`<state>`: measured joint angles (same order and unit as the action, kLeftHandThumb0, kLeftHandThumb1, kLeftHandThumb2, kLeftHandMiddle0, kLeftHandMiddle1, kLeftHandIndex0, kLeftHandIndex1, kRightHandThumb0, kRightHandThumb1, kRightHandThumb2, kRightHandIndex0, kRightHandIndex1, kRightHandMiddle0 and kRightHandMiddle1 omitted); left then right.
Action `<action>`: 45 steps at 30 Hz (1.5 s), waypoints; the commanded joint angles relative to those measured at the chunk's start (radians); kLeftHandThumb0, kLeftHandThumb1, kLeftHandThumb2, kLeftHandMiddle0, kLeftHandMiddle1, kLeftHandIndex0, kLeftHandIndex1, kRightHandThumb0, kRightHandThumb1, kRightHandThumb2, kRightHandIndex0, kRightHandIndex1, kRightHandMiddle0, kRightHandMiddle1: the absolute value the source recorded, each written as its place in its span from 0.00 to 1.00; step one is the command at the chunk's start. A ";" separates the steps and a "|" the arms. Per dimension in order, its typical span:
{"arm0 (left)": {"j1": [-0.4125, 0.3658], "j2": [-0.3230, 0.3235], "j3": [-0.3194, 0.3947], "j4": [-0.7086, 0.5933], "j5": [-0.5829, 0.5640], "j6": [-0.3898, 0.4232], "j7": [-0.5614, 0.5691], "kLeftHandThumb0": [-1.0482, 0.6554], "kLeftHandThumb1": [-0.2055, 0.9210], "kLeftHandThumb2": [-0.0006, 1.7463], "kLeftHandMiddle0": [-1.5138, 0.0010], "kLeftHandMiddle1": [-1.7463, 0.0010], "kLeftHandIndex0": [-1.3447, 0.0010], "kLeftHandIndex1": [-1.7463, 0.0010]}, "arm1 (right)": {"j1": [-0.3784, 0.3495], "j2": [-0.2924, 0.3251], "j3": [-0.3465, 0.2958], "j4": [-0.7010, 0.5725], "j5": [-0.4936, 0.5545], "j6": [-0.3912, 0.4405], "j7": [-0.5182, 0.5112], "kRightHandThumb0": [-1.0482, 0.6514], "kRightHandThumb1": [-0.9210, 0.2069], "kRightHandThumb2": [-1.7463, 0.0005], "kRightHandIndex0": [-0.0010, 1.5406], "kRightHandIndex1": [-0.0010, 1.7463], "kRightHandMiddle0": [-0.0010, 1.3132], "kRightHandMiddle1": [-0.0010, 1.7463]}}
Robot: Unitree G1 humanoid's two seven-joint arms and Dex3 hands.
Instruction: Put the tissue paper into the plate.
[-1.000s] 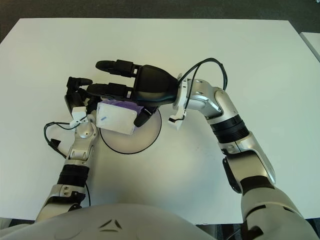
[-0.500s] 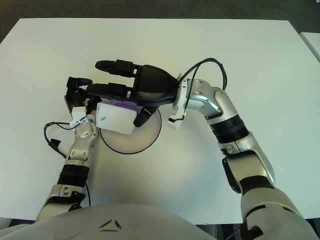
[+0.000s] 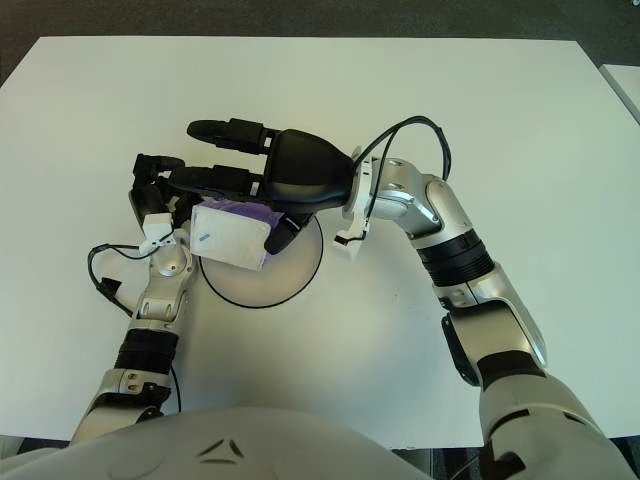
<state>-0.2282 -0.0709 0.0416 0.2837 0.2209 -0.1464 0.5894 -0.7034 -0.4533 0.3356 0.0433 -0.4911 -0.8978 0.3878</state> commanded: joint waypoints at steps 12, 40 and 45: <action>0.020 0.207 -0.014 0.454 0.013 -0.278 -0.141 0.39 0.77 0.47 0.46 0.00 0.70 0.03 | -0.041 0.102 -0.191 0.033 1.123 1.032 0.552 0.07 0.01 0.92 0.00 0.00 0.03 0.01; 0.005 0.227 -0.034 0.519 0.024 -0.337 -0.115 0.38 0.76 0.48 0.41 0.00 0.70 0.03 | -0.100 0.324 -0.463 0.315 1.270 1.113 0.509 0.04 0.00 0.70 0.04 0.00 0.00 0.14; 0.007 0.227 -0.037 0.520 0.023 -0.343 -0.114 0.38 0.76 0.48 0.40 0.00 0.70 0.03 | -0.095 0.348 -0.495 0.315 1.250 1.099 0.461 0.02 0.00 0.65 0.07 0.01 0.00 0.17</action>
<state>-0.3962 0.1586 0.0181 0.6502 0.2214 -0.4936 0.4828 -0.7840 -0.1345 -0.1205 0.3461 0.7541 0.2204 0.8840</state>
